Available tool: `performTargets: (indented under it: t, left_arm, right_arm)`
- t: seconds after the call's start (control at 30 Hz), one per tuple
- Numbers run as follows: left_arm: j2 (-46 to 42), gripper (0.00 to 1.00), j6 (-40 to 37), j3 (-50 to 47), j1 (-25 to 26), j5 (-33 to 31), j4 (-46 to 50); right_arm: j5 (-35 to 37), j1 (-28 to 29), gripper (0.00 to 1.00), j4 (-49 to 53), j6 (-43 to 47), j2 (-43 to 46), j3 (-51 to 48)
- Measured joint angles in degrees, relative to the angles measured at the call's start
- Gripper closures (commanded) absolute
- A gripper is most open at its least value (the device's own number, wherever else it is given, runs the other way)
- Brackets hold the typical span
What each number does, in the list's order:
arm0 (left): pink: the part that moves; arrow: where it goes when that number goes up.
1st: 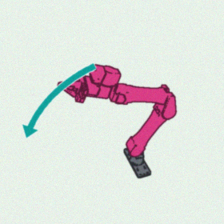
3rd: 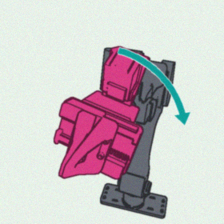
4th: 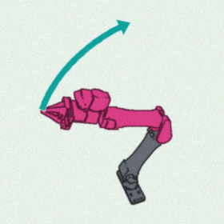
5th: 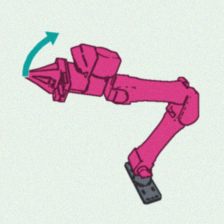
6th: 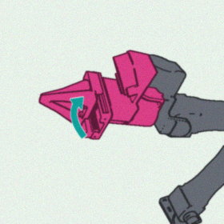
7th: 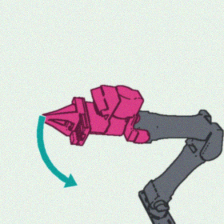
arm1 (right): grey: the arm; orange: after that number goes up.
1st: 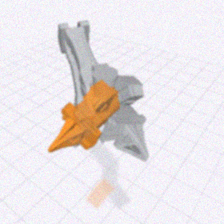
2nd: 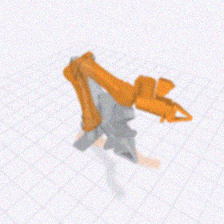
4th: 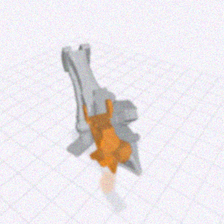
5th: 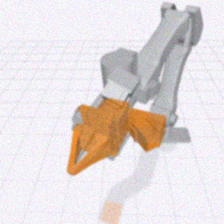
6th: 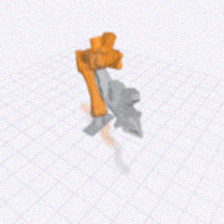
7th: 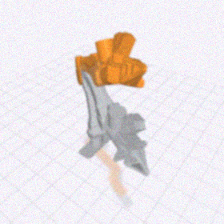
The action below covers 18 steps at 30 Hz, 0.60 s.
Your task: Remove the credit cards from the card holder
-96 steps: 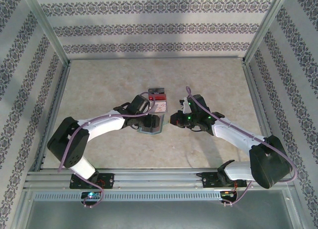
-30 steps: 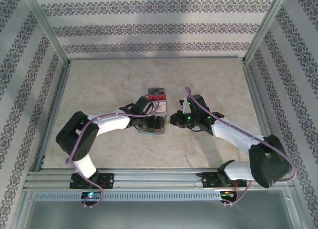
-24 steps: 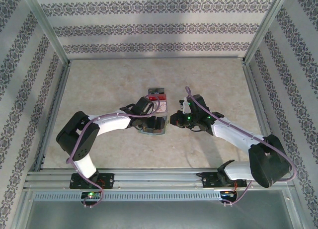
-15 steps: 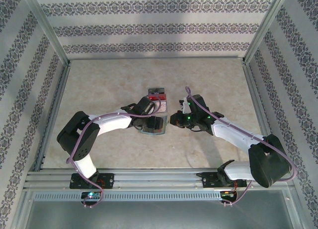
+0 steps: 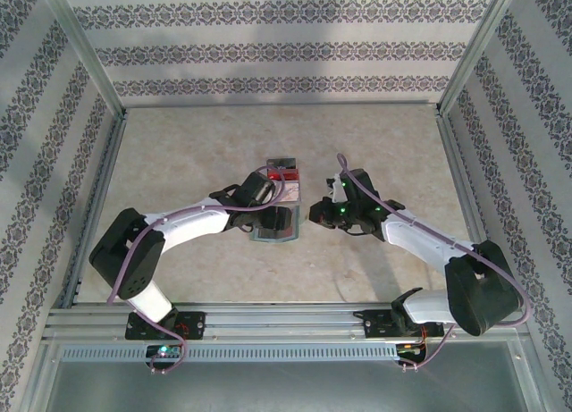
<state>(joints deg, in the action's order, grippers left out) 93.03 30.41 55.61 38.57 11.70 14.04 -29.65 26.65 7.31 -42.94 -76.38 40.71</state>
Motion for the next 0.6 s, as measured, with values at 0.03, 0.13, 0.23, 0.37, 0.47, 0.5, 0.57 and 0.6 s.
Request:
performTargets:
  t: [0.03,0.13,0.23,0.37,0.47,0.5,0.57,0.6]
  left_arm:
    - [-0.24,0.23,0.0,0.0,0.0,0.33,-0.04]
    - [-0.39,0.27,0.15,0.02,0.0,2.03,-0.13]
    - [0.5,0.34,0.98,0.02,0.0,3.26,-0.35]
    - [2.71,0.42,2.25,-0.37,0.0,3.28,-0.92]
    - [3.74,0.47,2.99,-1.53,0.0,3.26,-1.42]
    - [3.91,0.49,3.08,-1.79,0.0,3.26,-1.49]
    - [4.0,0.53,3.3,-2.27,0.0,3.17,-1.81]
    - [4.0,0.54,3.43,-2.54,0.0,3.04,-2.1]
  right_arm:
    - [0.0,-0.35,1.0,0.04,0.15,-0.39,-0.04]
    - [0.02,-0.7,1.0,0.17,0.98,-1.4,-0.39]
    - [0.04,-0.94,0.94,0.61,1.64,-2.25,-0.48]
    - [1.22,-1.53,0.83,2.05,3.17,-4.0,-0.44]
    - [3.1,-1.81,0.74,5.55,4.92,-5.27,-0.07]
    - [3.78,-1.81,0.7,7.13,5.66,-5.33,0.22]
    - [5.03,-1.81,0.64,9.79,6.84,-4.72,1.14]
    - [5.44,-1.81,0.63,10.91,7.26,-3.98,1.68]
